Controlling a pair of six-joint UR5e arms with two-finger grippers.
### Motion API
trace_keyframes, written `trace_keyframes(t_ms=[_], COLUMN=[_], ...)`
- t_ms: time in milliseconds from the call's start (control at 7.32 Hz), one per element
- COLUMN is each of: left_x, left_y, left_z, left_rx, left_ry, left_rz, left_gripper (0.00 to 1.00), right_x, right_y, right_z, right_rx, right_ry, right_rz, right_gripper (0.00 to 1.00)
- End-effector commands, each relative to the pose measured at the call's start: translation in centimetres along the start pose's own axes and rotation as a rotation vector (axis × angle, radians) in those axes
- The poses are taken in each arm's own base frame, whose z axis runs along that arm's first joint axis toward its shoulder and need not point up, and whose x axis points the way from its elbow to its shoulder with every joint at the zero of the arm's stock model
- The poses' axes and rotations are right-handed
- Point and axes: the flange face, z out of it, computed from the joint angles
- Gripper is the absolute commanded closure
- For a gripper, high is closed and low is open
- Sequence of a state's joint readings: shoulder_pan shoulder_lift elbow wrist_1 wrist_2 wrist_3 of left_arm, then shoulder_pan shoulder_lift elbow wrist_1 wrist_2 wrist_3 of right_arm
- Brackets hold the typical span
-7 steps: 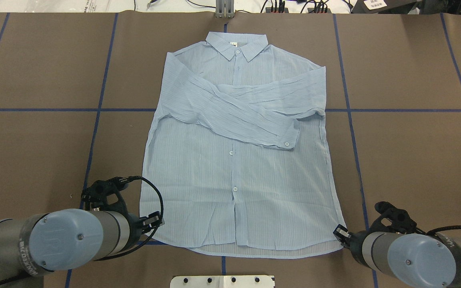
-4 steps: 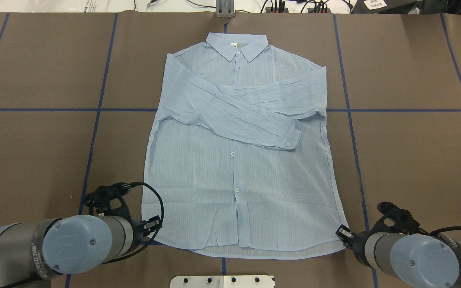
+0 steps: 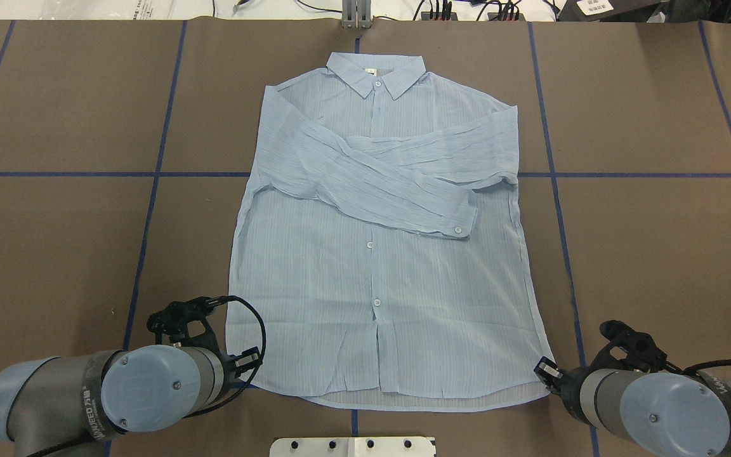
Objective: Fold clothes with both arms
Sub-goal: 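Grasp both hem corners nearest the robot with the left and right grippers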
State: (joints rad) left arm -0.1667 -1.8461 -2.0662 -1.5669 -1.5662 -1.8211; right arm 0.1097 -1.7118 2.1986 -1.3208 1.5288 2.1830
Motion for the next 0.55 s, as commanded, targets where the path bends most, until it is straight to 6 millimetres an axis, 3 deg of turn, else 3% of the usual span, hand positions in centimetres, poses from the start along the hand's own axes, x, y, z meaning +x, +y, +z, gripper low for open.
trace_keyframes(t_ms=[0, 410], left_x=[0.19, 0.51], left_y=[0.09, 0.37], left_z=[0.80, 1.51], left_rx=[0.004, 0.001], left_ry=[-0.011, -0.017], left_rz=[0.004, 0.009], left_gripper=[0.45, 0.51], right_x=[-0.03, -0.10], right_y=[-0.03, 0.02], right_z=[-0.06, -0.10], right_rx=[0.001, -0.001], right_ry=[-0.002, -0.004], right_rz=[0.000, 0.001], right_gripper=[1.00, 1.00])
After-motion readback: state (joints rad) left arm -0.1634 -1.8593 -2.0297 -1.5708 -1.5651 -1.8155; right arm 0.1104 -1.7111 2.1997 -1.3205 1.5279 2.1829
